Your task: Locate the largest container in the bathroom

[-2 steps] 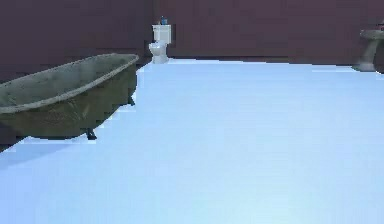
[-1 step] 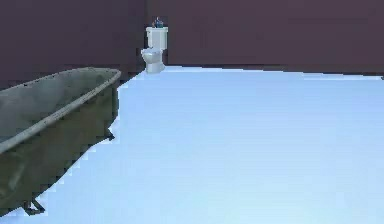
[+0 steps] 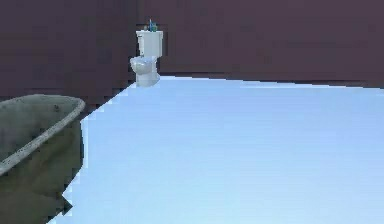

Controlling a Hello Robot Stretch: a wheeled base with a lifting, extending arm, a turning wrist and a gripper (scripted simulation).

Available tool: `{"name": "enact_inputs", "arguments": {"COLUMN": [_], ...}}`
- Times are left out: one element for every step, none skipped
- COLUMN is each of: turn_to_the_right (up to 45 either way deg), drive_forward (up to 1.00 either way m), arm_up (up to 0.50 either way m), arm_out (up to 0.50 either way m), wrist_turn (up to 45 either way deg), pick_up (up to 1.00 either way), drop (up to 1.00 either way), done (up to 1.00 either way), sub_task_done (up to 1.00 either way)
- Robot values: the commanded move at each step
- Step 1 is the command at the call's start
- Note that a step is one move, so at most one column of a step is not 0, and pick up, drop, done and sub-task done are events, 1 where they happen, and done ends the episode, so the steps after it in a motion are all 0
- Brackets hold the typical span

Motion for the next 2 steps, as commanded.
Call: {"name": "enact_inputs", "arguments": {"turn_to_the_right": [0.0,0.0], "drive_forward": [1.0,1.0], "arm_up": [0.0,0.0], "arm_out": [0.0,0.0], "wrist_turn": [0.0,0.0], "pick_up": [0.0,0.0], "drop": [0.0,0.0], "done": [0.0,0.0], "sub_task_done": [0.0,0.0]}}
